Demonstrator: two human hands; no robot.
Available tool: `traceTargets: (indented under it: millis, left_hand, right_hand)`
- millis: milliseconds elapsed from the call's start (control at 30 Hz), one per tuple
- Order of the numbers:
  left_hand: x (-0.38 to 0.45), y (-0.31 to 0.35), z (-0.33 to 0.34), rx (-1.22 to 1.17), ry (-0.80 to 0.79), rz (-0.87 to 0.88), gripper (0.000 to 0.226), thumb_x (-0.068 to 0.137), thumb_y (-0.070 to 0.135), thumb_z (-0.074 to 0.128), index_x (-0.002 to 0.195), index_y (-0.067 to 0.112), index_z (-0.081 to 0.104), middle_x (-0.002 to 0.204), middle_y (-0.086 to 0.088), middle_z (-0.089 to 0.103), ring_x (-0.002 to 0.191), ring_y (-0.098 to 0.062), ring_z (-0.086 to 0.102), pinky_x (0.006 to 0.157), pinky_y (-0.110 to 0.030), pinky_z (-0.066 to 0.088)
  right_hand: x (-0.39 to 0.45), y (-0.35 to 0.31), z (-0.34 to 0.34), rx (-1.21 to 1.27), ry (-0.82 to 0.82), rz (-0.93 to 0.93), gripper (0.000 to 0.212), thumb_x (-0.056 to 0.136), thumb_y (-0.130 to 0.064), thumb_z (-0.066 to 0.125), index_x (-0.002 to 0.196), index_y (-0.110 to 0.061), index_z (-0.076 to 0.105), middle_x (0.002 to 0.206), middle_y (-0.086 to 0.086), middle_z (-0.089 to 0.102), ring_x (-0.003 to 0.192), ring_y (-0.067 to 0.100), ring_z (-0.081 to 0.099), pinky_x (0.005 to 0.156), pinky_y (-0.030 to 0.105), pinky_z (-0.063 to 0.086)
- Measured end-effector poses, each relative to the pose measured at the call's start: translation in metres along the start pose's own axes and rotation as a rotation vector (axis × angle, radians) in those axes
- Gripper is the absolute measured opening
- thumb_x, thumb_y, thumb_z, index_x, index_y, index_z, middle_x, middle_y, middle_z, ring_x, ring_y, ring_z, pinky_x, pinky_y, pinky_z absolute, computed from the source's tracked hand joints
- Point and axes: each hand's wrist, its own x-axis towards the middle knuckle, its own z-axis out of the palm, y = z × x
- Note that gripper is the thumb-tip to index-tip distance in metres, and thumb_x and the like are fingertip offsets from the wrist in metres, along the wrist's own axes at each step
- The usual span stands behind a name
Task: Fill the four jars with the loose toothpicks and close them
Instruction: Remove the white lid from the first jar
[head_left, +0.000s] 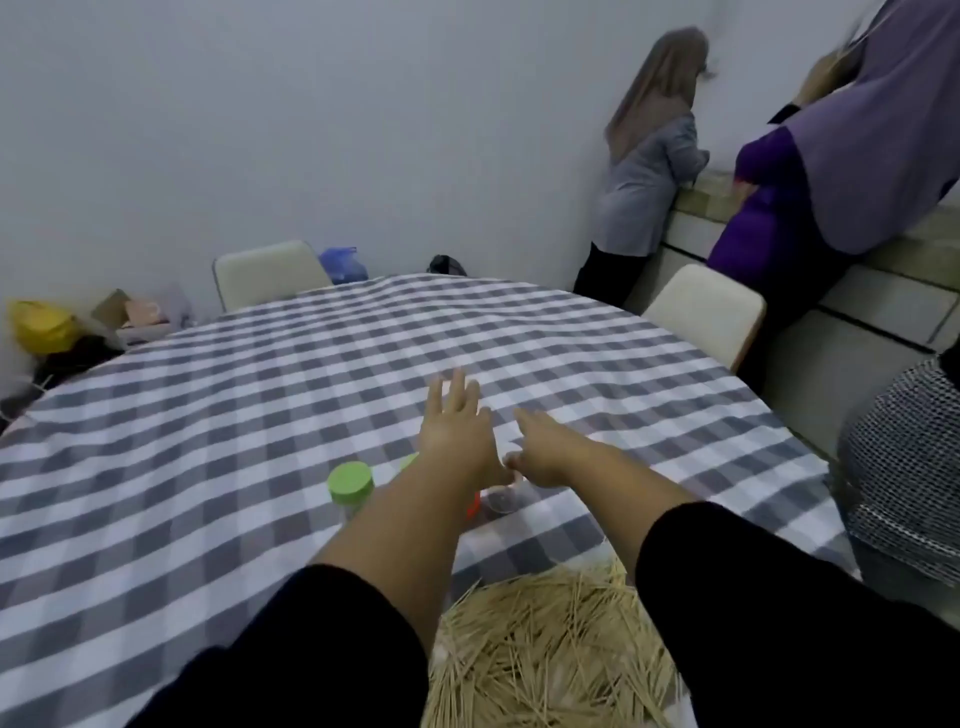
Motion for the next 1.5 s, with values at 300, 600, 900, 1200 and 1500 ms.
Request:
traceTargets:
  millis: [300,600,900,1200,1500]
  left_hand:
    - [0.006,0.02,0.053,0.122,0.15,-0.029,0.056,0.092,0.052,0.045,0.139,0.023,0.046,0.156,-0.013,-0.021,0.137,-0.034,-0.034,0.099,-0.054,-0.031]
    - [-0.048,0.024,0.066,-0.094,0.444,0.008,0.051,0.084,0.058,0.049,0.124,0.027,0.054,0.16,-0.006,-0.011,0.139,-0.03,-0.032,0.105,-0.05,-0.029]
    - [-0.165,-0.002,0.111,-0.722,0.538,0.016,0.048,0.075,0.058,0.064,0.116,0.037,0.051,0.105,0.016,0.066,0.114,0.002,0.054,0.112,-0.041,-0.023]
    - [-0.184,-0.004,0.147,-0.941,0.453,-0.101,0.038,0.073,0.055,0.049,0.106,0.038,0.055,0.079,0.021,0.064,0.098,0.009,0.057,0.113,-0.046,-0.018]
    - [-0.172,-0.017,0.164,-0.92,0.49,-0.125,0.011,0.084,0.044,0.061,0.093,0.041,0.056,0.083,0.025,0.06,0.084,0.017,0.049,0.114,-0.044,-0.018]
  right_hand:
    - [0.006,0.011,0.057,0.139,0.153,-0.081,0.066,0.097,-0.021,0.05,0.15,-0.011,0.013,0.155,0.011,0.023,0.14,0.028,0.029,0.108,0.038,0.031]
    - [-0.008,0.039,0.106,0.653,0.474,-0.243,0.061,0.088,-0.033,0.062,0.143,-0.018,0.039,0.133,0.003,0.054,0.121,0.019,0.049,0.096,0.032,0.043]
    - [-0.083,0.023,0.172,0.733,0.521,-0.521,0.057,0.082,-0.037,0.069,0.134,-0.022,0.052,0.118,-0.011,0.054,0.108,0.005,0.053,0.09,0.024,0.047]
    - [-0.081,0.003,0.197,0.461,0.61,-0.579,0.041,0.083,-0.039,0.064,0.12,-0.023,0.059,0.112,-0.007,0.055,0.104,0.011,0.052,0.087,0.031,0.047]
    - [-0.065,-0.006,0.202,0.504,0.526,-0.603,0.047,0.085,-0.038,0.066,0.128,-0.021,0.057,0.118,-0.007,0.053,0.11,0.006,0.048,0.087,0.019,0.041]
